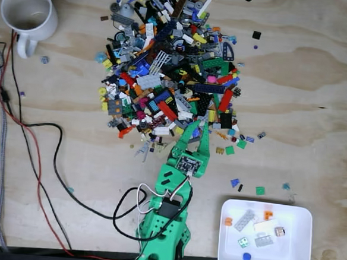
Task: Find the closest Lego and put it in the bin.
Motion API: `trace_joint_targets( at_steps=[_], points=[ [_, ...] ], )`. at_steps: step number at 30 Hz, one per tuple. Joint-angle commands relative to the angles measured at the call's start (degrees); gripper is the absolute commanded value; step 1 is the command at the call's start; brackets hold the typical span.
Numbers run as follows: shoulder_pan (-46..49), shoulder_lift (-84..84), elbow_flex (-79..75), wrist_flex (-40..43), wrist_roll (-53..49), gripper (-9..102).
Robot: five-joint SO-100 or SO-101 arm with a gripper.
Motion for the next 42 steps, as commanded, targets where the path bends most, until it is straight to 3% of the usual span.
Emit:
trace_joint_targets(
  at_steps=[1,42],
  points=[
    [0.3,0.6,-5.9,-0.2,-0.1,0],
    [-2.6,0.6,-10.9,-4.0,2.5,0]
  ],
)
